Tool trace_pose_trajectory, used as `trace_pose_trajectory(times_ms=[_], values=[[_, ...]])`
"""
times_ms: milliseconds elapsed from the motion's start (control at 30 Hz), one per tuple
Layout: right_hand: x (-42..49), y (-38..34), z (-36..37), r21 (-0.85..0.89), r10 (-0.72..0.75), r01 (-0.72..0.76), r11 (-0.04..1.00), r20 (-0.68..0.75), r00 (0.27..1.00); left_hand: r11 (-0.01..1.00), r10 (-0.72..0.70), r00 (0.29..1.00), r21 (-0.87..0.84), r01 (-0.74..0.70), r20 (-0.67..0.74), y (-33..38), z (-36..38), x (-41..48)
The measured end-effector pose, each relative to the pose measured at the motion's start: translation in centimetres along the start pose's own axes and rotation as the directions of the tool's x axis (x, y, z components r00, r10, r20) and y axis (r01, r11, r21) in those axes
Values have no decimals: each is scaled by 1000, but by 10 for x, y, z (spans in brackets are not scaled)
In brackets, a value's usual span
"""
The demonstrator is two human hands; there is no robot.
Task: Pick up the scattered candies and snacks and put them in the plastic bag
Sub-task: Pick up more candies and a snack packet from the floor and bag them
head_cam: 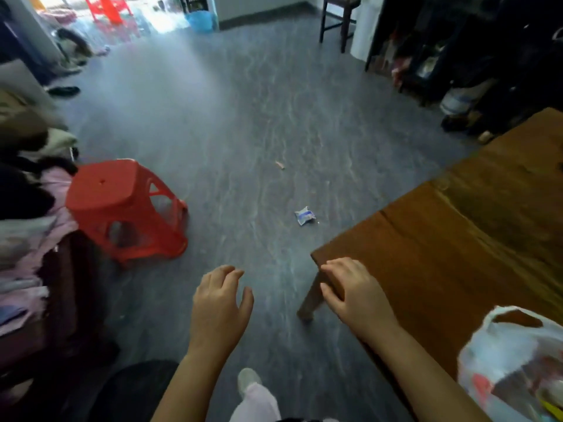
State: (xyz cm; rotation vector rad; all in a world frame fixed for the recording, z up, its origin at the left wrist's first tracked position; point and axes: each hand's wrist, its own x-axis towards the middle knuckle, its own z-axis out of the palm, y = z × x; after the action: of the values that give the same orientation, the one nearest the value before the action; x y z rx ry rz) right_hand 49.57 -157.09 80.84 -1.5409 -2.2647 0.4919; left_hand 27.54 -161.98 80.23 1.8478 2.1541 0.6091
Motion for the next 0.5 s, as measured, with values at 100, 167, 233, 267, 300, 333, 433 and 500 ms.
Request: trace_pose_trajectory(times_ms=[100, 167, 233, 267, 300, 333, 433, 500], values=[[53, -42, 29, 35, -46, 46, 998, 6, 999, 1000, -23, 1000, 9, 23, -1, -49, -19, 28], [83, -66, 47, 65, -33, 34, 997, -16, 999, 1000, -14, 1000, 21, 14, -5, -76, -28, 48], [108, -80, 60, 79, -22, 23, 997, -14, 1000, 1000, -12, 1000, 27, 12, 0, -95, -32, 73], [120, -84, 65, 71, -22, 22, 997, -7, 1000, 1000, -16, 1000, 17, 16, 2, -102, -33, 85], [130, -85, 68, 58, -21, 21, 998, 2, 1000, 1000, -19, 1000, -2, 19, 2, -107, -34, 97], [141, -83, 71, 45, -16, 16, 999, 5, 1000, 1000, -20, 1000, -23, 20, 2, -112, -33, 109], [182, -71, 78, 24, 38, -38, 999, -4, 999, 999, -2, 1000, -52, 3, 20, -127, -29, 150], [216, -60, 86, 20, 79, -79, 997, -5, 997, 998, 5, 1000, -59, -4, 29, -139, -26, 185]])
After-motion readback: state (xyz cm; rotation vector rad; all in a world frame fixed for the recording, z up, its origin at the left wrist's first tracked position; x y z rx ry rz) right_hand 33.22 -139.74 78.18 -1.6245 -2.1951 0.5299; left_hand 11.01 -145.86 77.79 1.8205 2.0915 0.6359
